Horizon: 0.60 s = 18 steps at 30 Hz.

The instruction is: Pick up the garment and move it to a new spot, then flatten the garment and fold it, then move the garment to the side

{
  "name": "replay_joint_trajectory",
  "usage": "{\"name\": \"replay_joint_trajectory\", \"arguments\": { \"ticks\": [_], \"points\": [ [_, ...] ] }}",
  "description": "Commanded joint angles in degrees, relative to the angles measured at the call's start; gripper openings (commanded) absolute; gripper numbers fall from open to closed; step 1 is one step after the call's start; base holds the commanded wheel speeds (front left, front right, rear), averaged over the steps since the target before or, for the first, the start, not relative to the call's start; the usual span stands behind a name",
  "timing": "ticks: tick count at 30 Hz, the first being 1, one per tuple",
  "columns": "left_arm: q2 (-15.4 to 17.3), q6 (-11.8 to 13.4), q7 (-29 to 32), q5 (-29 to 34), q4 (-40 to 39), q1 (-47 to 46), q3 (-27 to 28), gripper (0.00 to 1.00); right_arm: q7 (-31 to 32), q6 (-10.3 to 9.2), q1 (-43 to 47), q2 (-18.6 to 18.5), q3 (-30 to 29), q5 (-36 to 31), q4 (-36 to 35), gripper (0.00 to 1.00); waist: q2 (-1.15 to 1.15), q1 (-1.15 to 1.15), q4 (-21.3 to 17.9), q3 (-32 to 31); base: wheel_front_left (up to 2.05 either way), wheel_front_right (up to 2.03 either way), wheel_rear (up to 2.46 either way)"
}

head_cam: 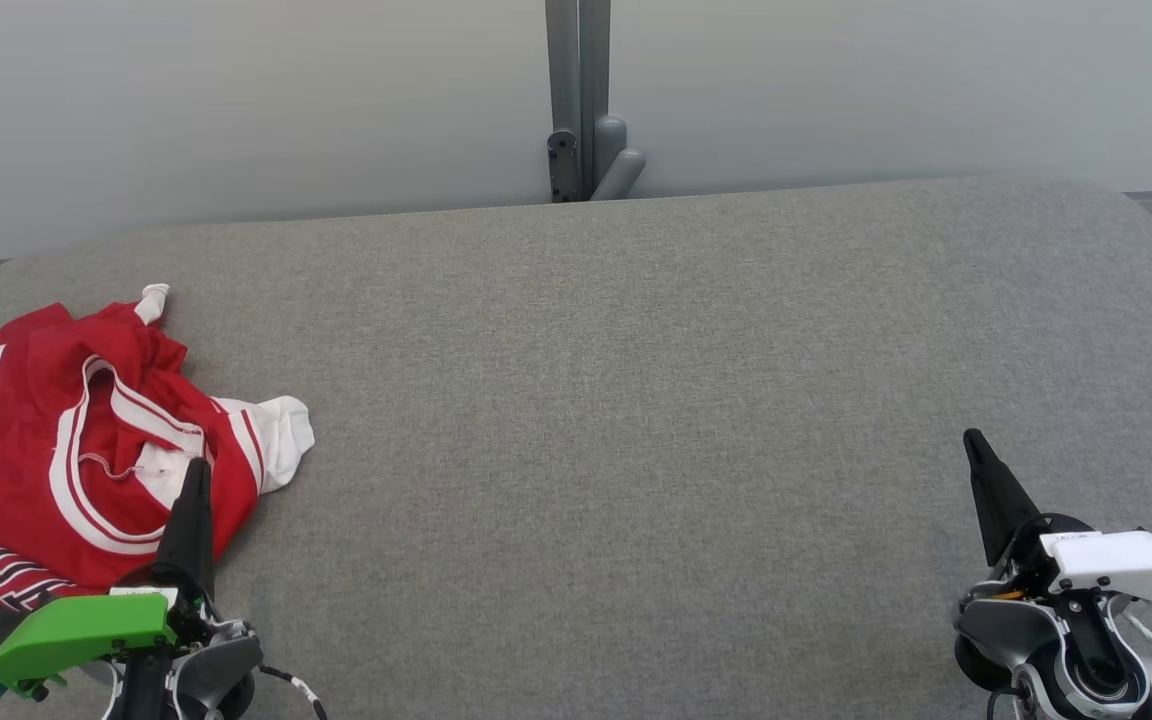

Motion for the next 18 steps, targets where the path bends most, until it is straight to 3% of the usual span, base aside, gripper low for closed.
{"name": "replay_joint_trajectory", "arguments": {
  "ticks": [1,18],
  "points": [
    [0.13,-0.41,0.04,0.51,-0.27,-0.71,-0.10,0.00,0.17,0.03,-0.65,-0.30,0.09,0.36,0.06,0.00,0.26,0.00,0.00,0.00,0.00,0.00,0.00],
    [0.13,-0.41,0.04,0.51,-0.27,-0.71,-0.10,0.00,0.17,0.03,-0.65,-0.30,0.09,0.36,0.06,0.00,0.26,0.00,0.00,0.00,0.00,0.00,0.00]
  ]
}}
